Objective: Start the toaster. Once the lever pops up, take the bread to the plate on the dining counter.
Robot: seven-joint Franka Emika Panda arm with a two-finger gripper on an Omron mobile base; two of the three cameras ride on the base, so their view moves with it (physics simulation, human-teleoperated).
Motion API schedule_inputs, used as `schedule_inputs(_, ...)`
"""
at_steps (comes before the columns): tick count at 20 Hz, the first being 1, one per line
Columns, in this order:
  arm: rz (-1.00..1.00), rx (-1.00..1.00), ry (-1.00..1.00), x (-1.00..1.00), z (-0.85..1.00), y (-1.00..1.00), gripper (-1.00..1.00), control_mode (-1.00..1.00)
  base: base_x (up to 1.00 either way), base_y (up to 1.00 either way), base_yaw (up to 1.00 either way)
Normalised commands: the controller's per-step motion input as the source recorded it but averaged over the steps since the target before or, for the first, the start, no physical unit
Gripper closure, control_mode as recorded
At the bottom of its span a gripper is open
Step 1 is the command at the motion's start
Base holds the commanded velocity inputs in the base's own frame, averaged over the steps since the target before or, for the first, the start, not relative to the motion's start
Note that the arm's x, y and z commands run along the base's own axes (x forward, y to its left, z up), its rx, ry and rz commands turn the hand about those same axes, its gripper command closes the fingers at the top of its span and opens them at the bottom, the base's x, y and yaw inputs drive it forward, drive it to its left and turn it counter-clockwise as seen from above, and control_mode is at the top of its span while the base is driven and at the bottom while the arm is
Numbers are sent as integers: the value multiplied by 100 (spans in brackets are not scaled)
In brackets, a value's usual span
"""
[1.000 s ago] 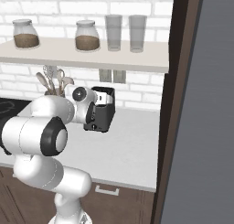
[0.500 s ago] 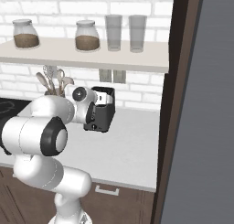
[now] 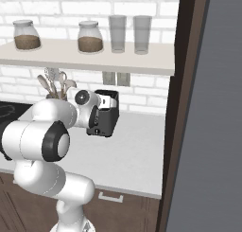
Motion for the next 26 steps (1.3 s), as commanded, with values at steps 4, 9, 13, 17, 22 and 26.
schedule_inputs(4,0,0,0,0,0,0,-100,-100,0,0,0)
schedule_inputs(9,0,0,0,0,0,0,-100,-100,0,0,0)
schedule_inputs(13,0,0,0,0,0,0,-100,-100,0,0,0)
schedule_inputs(17,0,0,0,0,0,0,-100,-100,0,0,0)
schedule_inputs(22,0,0,0,0,0,0,-100,-100,0,0,0)
schedule_inputs(26,0,0,0,0,0,0,-100,-100,0,0,0)
